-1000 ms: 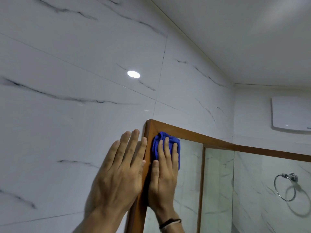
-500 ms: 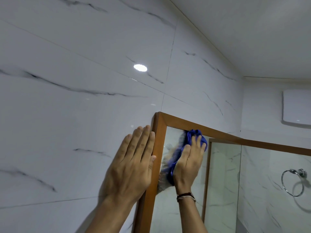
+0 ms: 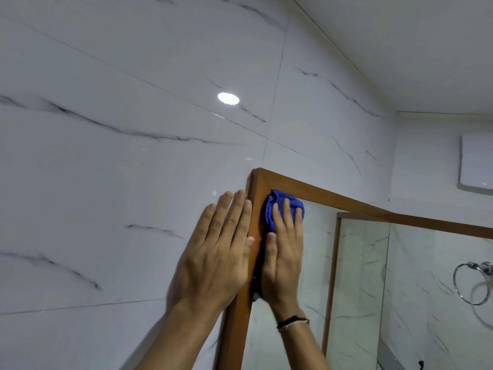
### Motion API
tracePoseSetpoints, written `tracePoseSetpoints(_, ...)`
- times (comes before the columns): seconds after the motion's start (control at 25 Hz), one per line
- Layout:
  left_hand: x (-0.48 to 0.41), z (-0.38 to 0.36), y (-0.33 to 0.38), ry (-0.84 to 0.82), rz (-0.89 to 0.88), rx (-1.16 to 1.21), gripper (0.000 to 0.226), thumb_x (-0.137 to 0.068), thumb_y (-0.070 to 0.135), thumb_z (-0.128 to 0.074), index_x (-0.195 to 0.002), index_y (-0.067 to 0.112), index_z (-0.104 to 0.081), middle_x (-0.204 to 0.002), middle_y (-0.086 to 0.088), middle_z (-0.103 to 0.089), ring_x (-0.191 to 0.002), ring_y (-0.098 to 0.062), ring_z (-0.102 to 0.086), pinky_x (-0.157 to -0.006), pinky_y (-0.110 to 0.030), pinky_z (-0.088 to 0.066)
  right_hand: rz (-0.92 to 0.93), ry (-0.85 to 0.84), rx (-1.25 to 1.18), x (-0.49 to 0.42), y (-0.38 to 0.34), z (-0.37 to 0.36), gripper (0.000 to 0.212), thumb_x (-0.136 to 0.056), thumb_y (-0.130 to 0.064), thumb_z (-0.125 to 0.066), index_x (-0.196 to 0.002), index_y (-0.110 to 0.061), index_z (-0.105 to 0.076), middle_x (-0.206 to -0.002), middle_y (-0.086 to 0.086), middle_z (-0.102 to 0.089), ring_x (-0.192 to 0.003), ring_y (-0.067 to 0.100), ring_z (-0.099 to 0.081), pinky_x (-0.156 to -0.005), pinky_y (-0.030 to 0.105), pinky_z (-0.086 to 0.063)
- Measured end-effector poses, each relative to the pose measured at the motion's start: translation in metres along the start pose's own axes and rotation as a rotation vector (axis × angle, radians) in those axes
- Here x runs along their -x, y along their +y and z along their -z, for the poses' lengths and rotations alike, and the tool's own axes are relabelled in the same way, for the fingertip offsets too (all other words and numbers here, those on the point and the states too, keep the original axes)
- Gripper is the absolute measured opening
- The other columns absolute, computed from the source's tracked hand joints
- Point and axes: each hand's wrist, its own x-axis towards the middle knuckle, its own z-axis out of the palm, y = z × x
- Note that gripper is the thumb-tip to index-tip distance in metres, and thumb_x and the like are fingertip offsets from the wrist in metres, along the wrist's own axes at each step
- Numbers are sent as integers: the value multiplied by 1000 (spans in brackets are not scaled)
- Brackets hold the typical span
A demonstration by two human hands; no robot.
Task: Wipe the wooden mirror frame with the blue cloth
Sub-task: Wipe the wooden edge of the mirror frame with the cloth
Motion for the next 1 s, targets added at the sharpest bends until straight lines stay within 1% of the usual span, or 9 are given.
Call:
tracePoseSetpoints(0.08, 1, 1, -2, -14, -8, 11, 69, -122, 41, -18, -178, 2, -13, -186, -23, -8, -174, -37, -10, -139, -52, -25, -238, 109, -38, -20, 9, 12, 58, -116, -30, -34, -170, -12, -43, -183, 2, -32, -176, 28, -13, -143, 53, -15)
tracePoseSetpoints(0.16, 1, 2, -2, -18, -2, 7, 70, -121, 42, -18, -178, 1, -13, -186, -24, -8, -173, -38, -11, -139, -52, -25, -456, 176, -81, -33, 2, 11, 60, -113, -30, -35, -170, -14, -40, -183, 1, -31, -176, 26, -11, -143, 52, -14)
tracePoseSetpoints(0.32, 1, -3, 1, 1, -7, 1, 68, -123, 39, -18, -178, 0, -10, -187, -24, -6, -174, -38, -10, -140, -53, -21, -41, -26, -18, 20, -10, 1, 60, -116, -34, -34, -175, -23, -33, -187, -7, -23, -177, 23, -7, -144, 40, -7)
tracePoseSetpoints(0.4, 1, -2, -1, -3, -7, 4, 68, -123, 39, -18, -178, 0, -11, -187, -24, -7, -174, -38, -10, -140, -53, -22, -49, -103, 27, 65, -2, 7, 60, -118, -37, -31, -177, -32, -25, -188, -11, -19, -177, 24, -7, -142, 48, -11)
tracePoseSetpoints(0.56, 3, 0, 0, -12, -4, 9, 68, -122, 39, -20, -178, 0, -12, -186, -23, -8, -174, -38, -11, -138, -53, -28, 11, -82, 102, 102, -8, 14, 57, -121, -45, -22, -178, -40, -17, -188, -13, -17, -176, 27, -12, -133, 59, -22)
tracePoseSetpoints(0.72, 3, -1, 1, 7, -8, -2, 67, -123, 37, -25, -177, -1, -14, -186, -23, -11, -174, -38, -11, -139, -55, -27, -23, -19, 69, 0, -16, 4, 60, -114, -29, -35, -173, -15, -36, -185, 1, -27, -176, 33, -13, -140, 58, -20)
tracePoseSetpoints(0.8, 2, -3, -1, 10, -19, 5, 67, -124, 37, -21, -178, -1, -10, -187, -23, -8, -175, -37, -7, -140, -54, -21, -26, 11, 92, -9, -16, 0, 59, -116, -31, -35, -172, -13, -39, -185, 3, -29, -176, 31, -12, -142, 53, -18)
tracePoseSetpoints(0.88, 6, -6, -1, 11, -18, 11, 66, -124, 37, -20, -178, 0, -10, -187, -22, -8, -175, -36, -7, -141, -53, -19, -11, -21, 75, 38, -8, -1, 59, -120, -40, -28, -175, -18, -34, -187, -1, -25, -176, 29, -10, -142, 51, -14)
tracePoseSetpoints(1.0, 14, -5, 0, -6, -18, 28, 66, -124, 38, -16, -178, 1, -10, -187, -21, -6, -175, -35, -8, -141, -51, -19, -60, -94, 122, 146, -7, 13, 59, -122, -43, -21, -178, -28, -23, -188, -4, -20, -176, 31, -10, -136, 60, -20)
